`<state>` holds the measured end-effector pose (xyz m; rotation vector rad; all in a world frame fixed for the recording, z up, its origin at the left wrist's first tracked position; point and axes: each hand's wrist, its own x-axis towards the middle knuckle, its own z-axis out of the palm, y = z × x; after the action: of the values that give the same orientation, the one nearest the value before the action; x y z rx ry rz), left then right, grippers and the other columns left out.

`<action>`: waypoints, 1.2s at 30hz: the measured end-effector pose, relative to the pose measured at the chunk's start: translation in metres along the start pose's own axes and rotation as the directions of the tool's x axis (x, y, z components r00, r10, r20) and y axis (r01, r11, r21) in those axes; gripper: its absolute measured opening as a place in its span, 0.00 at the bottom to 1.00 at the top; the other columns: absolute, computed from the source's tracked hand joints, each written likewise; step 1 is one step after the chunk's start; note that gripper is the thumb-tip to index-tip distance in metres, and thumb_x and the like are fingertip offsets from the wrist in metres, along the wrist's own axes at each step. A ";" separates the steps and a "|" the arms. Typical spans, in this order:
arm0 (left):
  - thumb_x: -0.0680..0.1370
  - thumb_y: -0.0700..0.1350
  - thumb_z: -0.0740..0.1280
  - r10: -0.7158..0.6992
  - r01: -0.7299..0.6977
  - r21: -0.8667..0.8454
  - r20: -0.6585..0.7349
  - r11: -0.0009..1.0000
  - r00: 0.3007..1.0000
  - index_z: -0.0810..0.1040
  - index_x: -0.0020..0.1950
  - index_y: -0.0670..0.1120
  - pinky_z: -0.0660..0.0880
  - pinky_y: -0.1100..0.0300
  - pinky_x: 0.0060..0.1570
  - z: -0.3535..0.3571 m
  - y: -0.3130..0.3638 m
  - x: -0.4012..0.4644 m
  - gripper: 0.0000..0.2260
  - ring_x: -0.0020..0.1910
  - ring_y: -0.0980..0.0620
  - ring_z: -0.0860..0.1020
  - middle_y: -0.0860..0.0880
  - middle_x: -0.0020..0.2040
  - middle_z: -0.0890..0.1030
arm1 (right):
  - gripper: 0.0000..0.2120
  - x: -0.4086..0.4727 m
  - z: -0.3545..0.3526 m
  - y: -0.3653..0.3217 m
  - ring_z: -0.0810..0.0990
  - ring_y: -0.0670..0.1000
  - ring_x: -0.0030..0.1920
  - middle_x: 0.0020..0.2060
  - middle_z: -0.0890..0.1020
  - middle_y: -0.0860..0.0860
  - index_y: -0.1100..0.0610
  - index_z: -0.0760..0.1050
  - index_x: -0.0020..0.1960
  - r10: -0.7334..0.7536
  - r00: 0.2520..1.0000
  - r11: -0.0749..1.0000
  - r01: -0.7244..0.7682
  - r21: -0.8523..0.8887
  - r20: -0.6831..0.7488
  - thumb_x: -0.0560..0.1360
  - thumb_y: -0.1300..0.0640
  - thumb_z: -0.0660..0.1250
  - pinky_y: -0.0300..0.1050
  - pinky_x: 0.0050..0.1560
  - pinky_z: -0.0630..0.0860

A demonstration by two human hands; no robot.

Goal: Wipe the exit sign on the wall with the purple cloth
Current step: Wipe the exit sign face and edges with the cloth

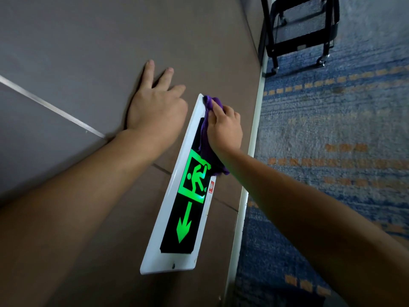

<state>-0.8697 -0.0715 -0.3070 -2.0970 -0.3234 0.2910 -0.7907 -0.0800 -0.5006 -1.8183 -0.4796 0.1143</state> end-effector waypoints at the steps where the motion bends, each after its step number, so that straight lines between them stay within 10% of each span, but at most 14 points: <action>1: 0.81 0.48 0.60 0.006 -0.006 -0.001 -0.004 1.000 1.000 0.79 0.70 0.55 0.43 0.35 0.78 0.000 -0.001 0.000 0.18 0.83 0.42 0.52 0.50 0.79 0.67 | 0.20 0.001 0.001 0.000 0.73 0.60 0.66 0.67 0.78 0.54 0.47 0.72 0.76 0.030 1.000 1.000 -0.030 -0.001 0.001 0.86 0.50 0.54 0.52 0.59 0.74; 10: 0.81 0.48 0.54 0.012 -0.013 -0.023 -0.053 1.000 0.999 0.75 0.74 0.55 0.44 0.35 0.79 -0.002 0.001 -0.001 0.22 0.82 0.42 0.53 0.47 0.79 0.66 | 0.18 -0.020 -0.005 -0.022 0.75 0.61 0.65 0.68 0.79 0.57 0.49 0.76 0.73 -0.296 0.941 0.953 0.303 0.017 -0.163 0.85 0.53 0.61 0.52 0.60 0.73; 20: 0.80 0.48 0.57 0.014 -0.014 -0.001 -0.048 1.000 0.999 0.79 0.69 0.51 0.44 0.34 0.78 0.002 0.000 -0.001 0.20 0.82 0.41 0.54 0.46 0.79 0.66 | 0.20 0.004 0.001 -0.010 0.73 0.61 0.65 0.67 0.78 0.55 0.50 0.73 0.75 0.057 0.998 0.997 -0.058 -0.051 -0.017 0.86 0.51 0.53 0.56 0.59 0.76; 36: 0.79 0.49 0.52 0.060 -0.060 0.075 0.007 0.995 0.998 0.71 0.76 0.51 0.43 0.31 0.76 0.000 0.000 -0.004 0.26 0.82 0.40 0.51 0.48 0.82 0.62 | 0.22 -0.043 -0.008 0.033 0.74 0.61 0.63 0.64 0.79 0.59 0.54 0.66 0.78 0.133 0.967 0.968 -0.079 -0.240 0.216 0.84 0.56 0.57 0.53 0.56 0.74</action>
<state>-0.8734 -0.0724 -0.3069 -2.0344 -0.2487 0.3386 -0.8186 -0.1111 -0.5361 -2.0703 -0.5770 0.3609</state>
